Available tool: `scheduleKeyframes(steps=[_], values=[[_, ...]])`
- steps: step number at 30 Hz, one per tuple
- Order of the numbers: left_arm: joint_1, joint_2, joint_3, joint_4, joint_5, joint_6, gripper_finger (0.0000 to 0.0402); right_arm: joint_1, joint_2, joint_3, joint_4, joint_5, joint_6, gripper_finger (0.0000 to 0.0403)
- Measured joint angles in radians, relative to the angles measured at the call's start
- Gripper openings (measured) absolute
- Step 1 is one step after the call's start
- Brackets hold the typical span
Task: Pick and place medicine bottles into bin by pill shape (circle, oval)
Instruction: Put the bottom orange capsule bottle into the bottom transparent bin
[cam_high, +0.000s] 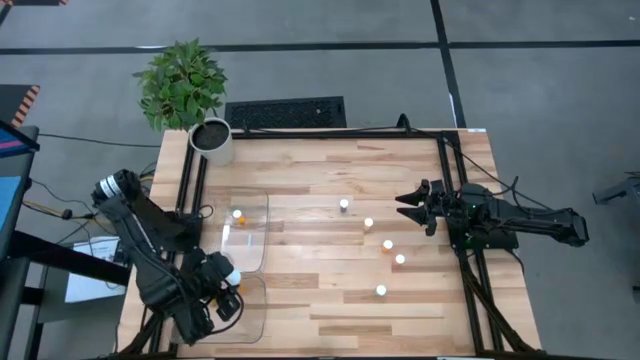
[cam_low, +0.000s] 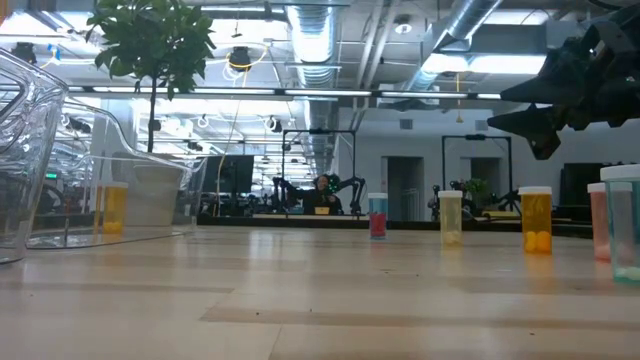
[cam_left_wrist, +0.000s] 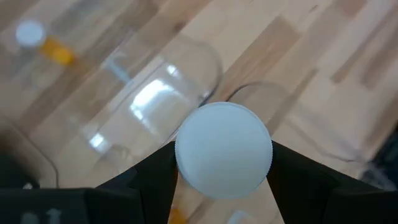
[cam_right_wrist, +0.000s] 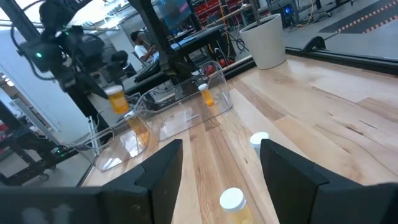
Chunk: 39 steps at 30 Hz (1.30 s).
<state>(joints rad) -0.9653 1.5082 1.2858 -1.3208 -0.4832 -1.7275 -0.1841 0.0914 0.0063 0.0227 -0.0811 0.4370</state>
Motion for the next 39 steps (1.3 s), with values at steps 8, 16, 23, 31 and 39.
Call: scheduleKeyframes(steps=[8,16,23,31,39], values=[[0.0,0.0,-0.125,0.186,0.054,-0.022,0.0218,0.0,0.0,0.0,0.0,0.0,0.0,0.0225],[-0.008,0.0,-0.186,0.337,0.034,0.018,0.0216,0.0,0.0,0.0,0.0,0.0,0.0,0.0225],[-0.032,0.0,-0.262,0.396,0.033,0.005,0.0213,0.0,0.0,0.0,0.0,0.001,0.0,0.0225],[-0.064,0.0,-0.31,0.434,0.033,0.054,0.0213,0.0,0.0,0.0,0.0,0.001,0.0,0.0225],[-0.089,0.0,-0.311,0.441,0.0,0.183,0.0213,0.0,0.0,0.0,0.0,0.002,0.0,0.0225]])
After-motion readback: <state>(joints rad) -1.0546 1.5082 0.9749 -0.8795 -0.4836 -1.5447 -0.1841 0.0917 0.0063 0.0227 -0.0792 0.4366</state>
